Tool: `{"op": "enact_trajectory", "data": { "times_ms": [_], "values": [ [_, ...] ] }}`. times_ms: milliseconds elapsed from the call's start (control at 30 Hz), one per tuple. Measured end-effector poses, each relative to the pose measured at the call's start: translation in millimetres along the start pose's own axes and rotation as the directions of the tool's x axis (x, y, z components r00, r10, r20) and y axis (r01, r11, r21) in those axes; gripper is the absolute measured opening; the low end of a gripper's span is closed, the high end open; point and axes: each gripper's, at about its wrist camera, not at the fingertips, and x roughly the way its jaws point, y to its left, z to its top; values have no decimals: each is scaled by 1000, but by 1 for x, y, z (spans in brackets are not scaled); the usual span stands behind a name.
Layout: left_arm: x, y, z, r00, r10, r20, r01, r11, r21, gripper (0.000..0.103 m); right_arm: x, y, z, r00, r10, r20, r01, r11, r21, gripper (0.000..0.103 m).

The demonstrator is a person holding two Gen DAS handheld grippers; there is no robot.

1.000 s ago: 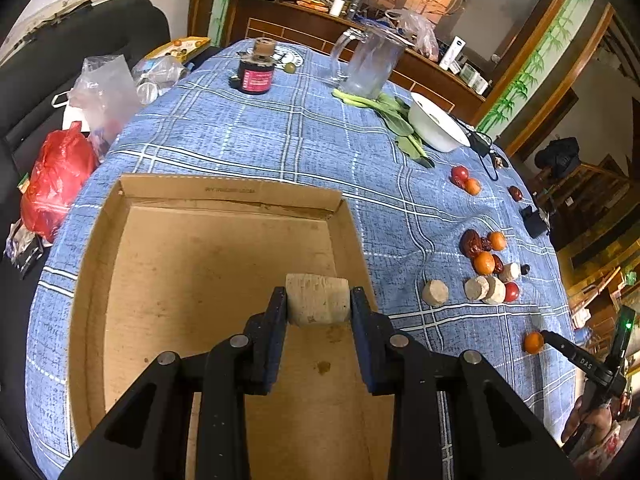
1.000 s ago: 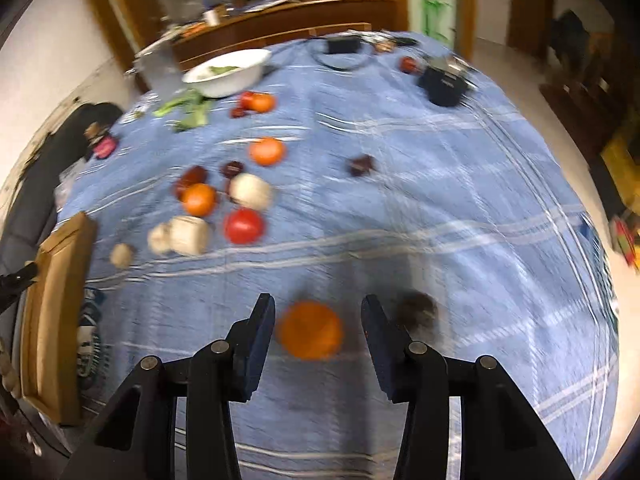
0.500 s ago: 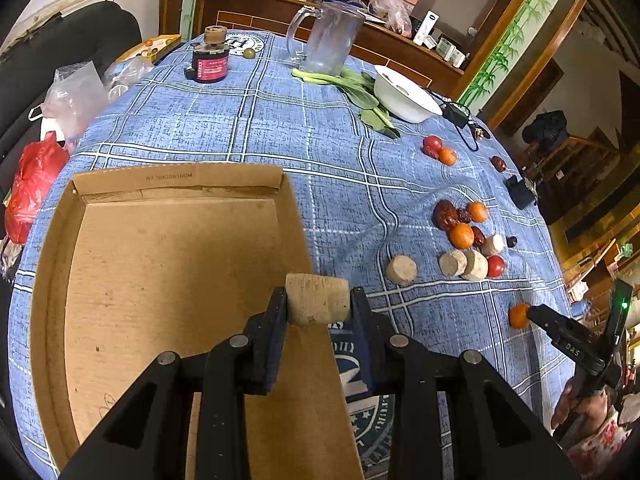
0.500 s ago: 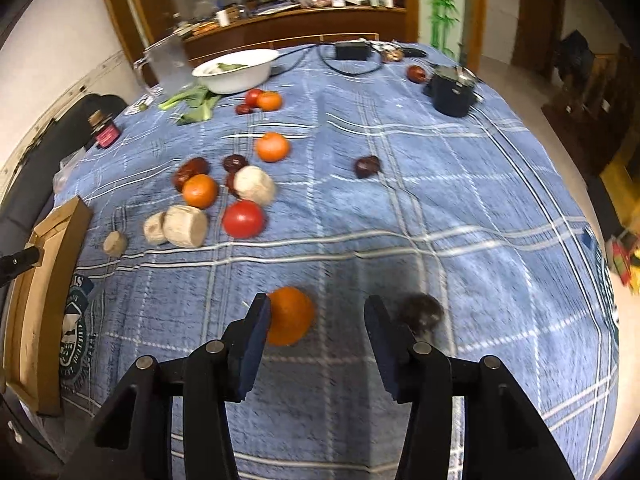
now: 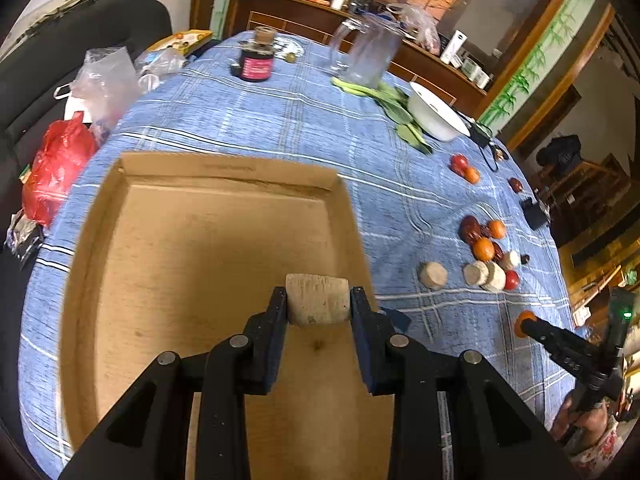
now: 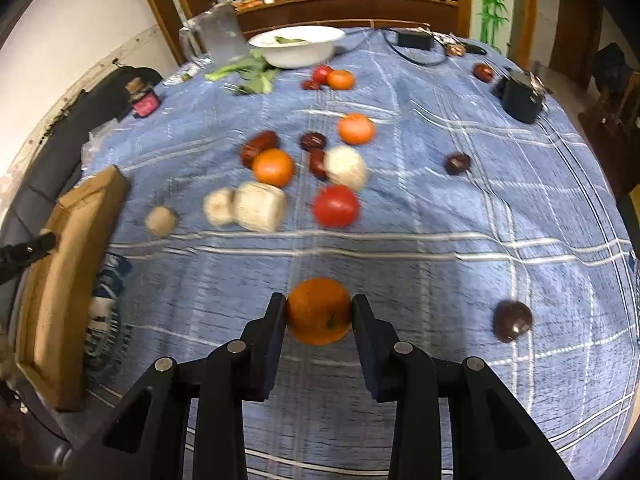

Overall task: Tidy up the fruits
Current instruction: 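Carry the beige cube into the cardboard box while the right tool carries the orange there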

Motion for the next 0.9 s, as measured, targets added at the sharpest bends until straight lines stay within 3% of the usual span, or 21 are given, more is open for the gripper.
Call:
{"op": "enact_trajectory", "data": {
  "times_ms": [133,300,367,500,600,900],
  "values": [
    [0,21,18,999,43,9,-43,999,4,30,-3,56,28,992,127,23,-125,989,-73,36],
    [12,51,45,998,64,-5,-64,998,-24,30,18,151,63,951,308,-7,-306,942,-140,36],
    [19,64,54,998,60,-18,-61,997,-50,30,29,181,69,942,335,-17,-333,928,-169,37],
    [32,85,65,998,53,-41,-57,994,-95,30,62,238,74,943,327,-58,-330,911,-247,37],
    [40,90,64,996,70,-62,-76,993,-95,30,88,260,72,955,282,-88,-295,911,-289,37],
    [57,97,61,991,86,-100,-96,990,-102,32,124,270,69,971,210,-117,-237,920,-312,39]
  ]
}}
